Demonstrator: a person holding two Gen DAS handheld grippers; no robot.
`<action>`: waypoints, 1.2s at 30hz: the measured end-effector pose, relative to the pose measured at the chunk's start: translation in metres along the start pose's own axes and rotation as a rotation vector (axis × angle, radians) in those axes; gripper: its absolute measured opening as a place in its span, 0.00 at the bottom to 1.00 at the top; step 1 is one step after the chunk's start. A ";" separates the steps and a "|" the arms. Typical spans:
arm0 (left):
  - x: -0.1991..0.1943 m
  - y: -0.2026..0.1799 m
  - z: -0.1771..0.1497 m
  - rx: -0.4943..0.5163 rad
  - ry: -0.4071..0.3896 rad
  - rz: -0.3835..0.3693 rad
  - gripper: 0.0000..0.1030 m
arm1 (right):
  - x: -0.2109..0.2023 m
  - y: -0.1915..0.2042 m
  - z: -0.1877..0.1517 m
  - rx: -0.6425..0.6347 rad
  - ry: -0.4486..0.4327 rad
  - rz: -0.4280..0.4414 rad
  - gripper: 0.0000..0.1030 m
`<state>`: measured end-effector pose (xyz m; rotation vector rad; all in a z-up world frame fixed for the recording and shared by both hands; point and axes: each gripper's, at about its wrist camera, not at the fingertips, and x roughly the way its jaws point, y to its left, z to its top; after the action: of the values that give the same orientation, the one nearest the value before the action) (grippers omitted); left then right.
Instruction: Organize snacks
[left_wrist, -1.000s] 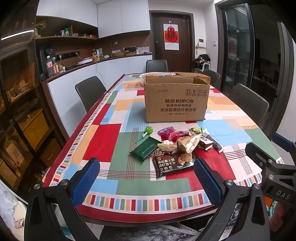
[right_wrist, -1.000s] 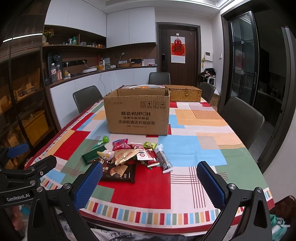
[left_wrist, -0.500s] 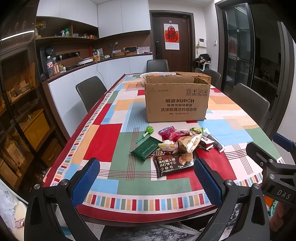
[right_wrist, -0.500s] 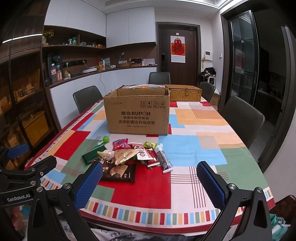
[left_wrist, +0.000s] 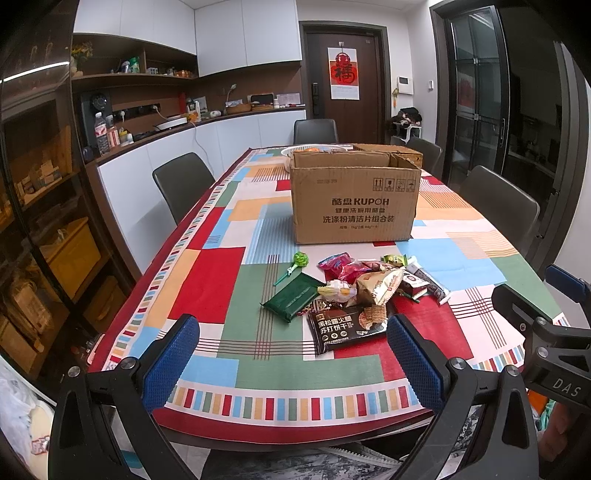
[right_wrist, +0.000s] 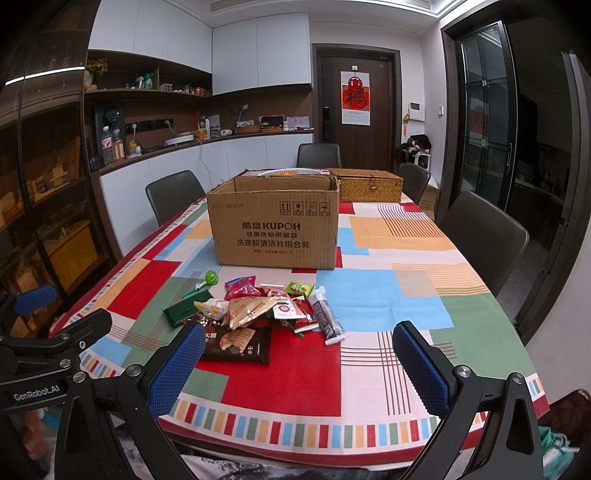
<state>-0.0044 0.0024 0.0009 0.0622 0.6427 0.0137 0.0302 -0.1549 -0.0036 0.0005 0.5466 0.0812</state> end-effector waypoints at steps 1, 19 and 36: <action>0.000 0.000 0.000 0.000 0.000 0.000 1.00 | 0.000 0.000 0.000 0.000 0.000 0.000 1.00; 0.000 0.001 0.000 0.001 0.003 0.001 1.00 | 0.001 0.000 0.000 0.000 0.002 0.000 1.00; 0.026 0.011 0.002 -0.032 0.052 -0.018 1.00 | 0.022 0.007 0.000 -0.038 0.076 0.001 1.00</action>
<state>0.0180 0.0145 -0.0120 0.0254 0.6945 0.0081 0.0490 -0.1459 -0.0147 -0.0393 0.6211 0.0932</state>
